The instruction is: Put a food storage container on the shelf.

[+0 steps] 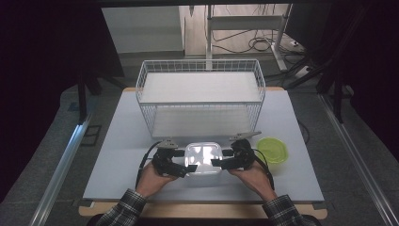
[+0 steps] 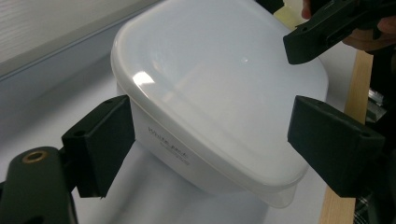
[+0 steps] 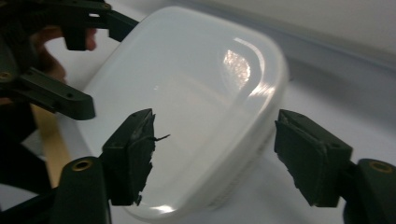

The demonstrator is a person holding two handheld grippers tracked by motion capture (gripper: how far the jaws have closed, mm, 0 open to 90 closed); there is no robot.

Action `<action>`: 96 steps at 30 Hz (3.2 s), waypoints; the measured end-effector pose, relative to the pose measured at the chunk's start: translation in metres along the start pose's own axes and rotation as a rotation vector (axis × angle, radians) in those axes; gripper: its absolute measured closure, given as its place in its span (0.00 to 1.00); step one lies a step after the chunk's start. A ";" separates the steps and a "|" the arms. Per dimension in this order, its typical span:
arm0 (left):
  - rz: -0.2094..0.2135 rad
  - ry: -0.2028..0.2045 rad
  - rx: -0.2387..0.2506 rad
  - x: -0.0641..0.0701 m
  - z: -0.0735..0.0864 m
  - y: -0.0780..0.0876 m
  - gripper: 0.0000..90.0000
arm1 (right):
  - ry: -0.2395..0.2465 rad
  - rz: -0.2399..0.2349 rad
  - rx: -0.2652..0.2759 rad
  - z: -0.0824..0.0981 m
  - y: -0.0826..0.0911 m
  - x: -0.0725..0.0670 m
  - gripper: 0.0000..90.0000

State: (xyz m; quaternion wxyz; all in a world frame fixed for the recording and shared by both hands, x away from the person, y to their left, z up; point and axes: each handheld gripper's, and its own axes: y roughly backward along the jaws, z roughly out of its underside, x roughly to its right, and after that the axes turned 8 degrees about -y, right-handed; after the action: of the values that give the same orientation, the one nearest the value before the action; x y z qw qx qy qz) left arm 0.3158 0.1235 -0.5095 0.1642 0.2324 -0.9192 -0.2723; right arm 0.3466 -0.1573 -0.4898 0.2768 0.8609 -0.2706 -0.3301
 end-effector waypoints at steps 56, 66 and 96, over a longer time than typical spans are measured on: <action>-0.194 0.107 0.164 0.023 -0.031 0.063 0.88 | 0.034 0.099 0.256 -0.016 0.056 -0.043 0.87; -0.230 0.049 0.192 0.021 -0.064 0.085 0.88 | 0.058 0.091 0.298 -0.043 0.071 -0.051 0.87; -0.269 0.017 0.280 -0.005 -0.138 0.127 0.88 | 0.088 0.094 0.391 -0.130 0.102 -0.068 0.86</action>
State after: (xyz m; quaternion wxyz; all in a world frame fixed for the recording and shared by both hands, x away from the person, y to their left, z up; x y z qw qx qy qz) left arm 0.3361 0.1620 -0.3265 0.1001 0.3761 -0.9072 -0.1594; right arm 0.3681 -0.1460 -0.3123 0.1312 0.8984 -0.3568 -0.2200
